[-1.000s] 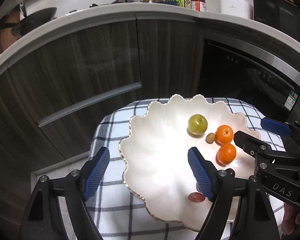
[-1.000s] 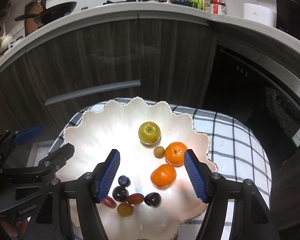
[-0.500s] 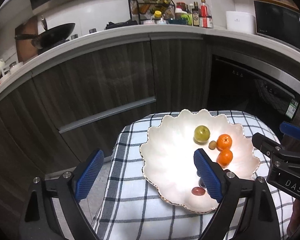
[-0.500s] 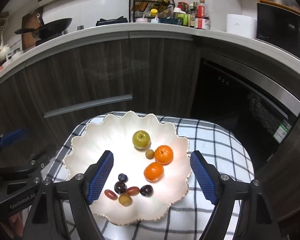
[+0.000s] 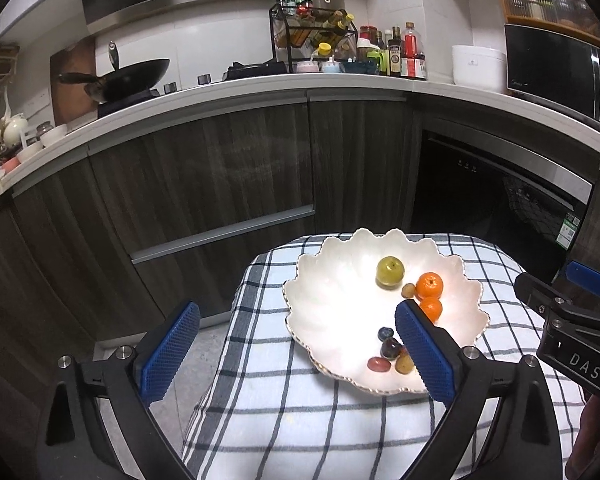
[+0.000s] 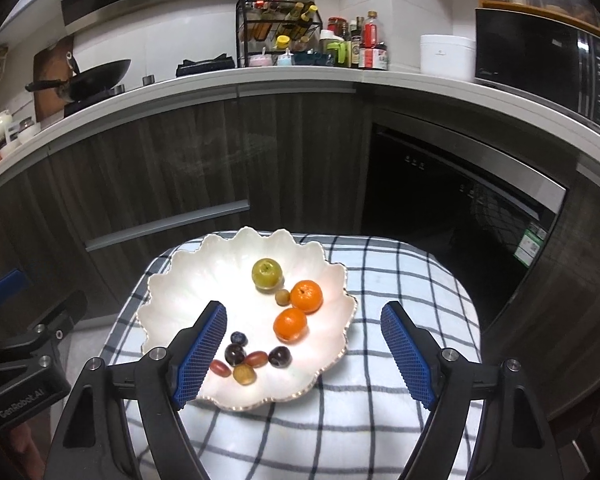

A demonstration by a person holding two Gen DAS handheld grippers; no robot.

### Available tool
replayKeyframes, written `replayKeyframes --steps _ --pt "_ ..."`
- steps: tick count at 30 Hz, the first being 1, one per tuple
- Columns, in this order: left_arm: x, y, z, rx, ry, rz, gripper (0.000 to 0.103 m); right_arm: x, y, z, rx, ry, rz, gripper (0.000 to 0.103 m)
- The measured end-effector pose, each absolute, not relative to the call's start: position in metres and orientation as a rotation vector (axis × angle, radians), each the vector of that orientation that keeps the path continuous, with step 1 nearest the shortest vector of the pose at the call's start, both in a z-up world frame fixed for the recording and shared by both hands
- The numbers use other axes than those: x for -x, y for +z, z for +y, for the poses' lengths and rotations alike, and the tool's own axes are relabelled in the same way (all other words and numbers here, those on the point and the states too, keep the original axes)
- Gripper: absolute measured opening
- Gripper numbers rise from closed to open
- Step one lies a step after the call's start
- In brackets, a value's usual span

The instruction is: Organize fruits

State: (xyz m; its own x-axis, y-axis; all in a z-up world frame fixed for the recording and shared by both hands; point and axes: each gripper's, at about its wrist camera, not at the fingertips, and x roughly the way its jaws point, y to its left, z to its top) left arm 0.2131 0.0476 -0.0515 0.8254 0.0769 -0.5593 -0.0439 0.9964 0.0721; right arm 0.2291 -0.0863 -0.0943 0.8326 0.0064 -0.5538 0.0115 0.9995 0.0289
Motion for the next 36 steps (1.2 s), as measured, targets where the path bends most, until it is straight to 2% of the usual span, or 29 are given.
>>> replayKeyframes --steps 19,36 --pt "-0.134 -0.046 0.038 -0.055 0.066 0.573 0.102 -0.139 -0.084 -0.102 -0.064 -0.057 0.518 0.083" --pt "-0.069 -0.053 0.040 -0.066 0.083 0.581 0.103 -0.075 -0.096 -0.110 -0.077 -0.091 0.537 0.083"
